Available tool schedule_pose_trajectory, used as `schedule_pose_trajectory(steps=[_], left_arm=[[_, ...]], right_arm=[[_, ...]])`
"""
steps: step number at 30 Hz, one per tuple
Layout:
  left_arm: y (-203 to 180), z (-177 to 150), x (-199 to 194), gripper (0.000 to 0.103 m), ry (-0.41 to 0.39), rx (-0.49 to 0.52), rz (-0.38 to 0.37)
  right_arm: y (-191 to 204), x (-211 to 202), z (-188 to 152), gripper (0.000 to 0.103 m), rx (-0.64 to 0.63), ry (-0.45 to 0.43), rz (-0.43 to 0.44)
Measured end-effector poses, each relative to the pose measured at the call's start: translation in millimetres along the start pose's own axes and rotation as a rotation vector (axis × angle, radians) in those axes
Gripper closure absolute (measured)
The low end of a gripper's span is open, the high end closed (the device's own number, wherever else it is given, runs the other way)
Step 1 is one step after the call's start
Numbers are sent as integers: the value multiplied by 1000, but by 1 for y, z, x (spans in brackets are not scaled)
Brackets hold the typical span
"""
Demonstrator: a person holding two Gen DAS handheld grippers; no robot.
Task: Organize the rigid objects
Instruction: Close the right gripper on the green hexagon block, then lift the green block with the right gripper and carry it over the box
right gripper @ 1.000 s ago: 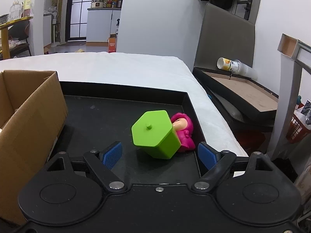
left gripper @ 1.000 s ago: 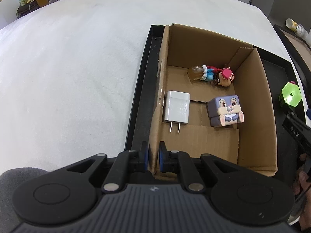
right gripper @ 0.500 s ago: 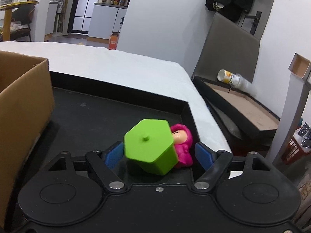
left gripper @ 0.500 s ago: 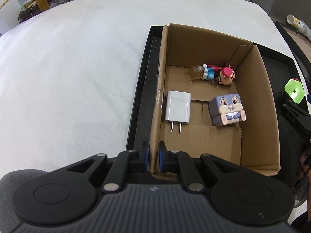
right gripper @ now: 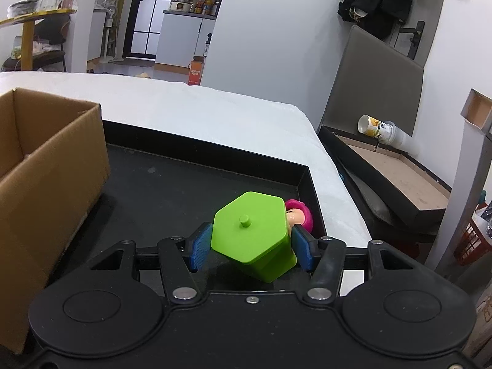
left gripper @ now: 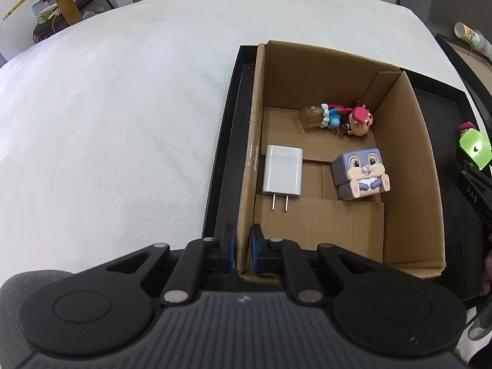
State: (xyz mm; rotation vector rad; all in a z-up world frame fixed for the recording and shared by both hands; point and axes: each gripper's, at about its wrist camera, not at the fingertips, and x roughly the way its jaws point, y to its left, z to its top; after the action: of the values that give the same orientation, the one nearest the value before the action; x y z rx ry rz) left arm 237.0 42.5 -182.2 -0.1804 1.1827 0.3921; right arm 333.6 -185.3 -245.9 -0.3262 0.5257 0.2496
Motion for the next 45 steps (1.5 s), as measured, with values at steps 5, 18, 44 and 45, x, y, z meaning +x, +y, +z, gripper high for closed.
schedule_pose_trajectory(steps=[5,18,44,45], left_arm=[[2,0,0,93,0,-2,-2],[5,-1,-6,93,-17,-21,-18],[27,-9,-12,94,-31,-85,-115],[28,-9,-12,94,-30,-87,-117]], right_arm=[[3,-8,0,48,-25,-1,-7],[-5,-32,8,48,31,43,22],[42,-89,71,48,-62,-35,102],[43,-90,73,48,-65,-37,103]])
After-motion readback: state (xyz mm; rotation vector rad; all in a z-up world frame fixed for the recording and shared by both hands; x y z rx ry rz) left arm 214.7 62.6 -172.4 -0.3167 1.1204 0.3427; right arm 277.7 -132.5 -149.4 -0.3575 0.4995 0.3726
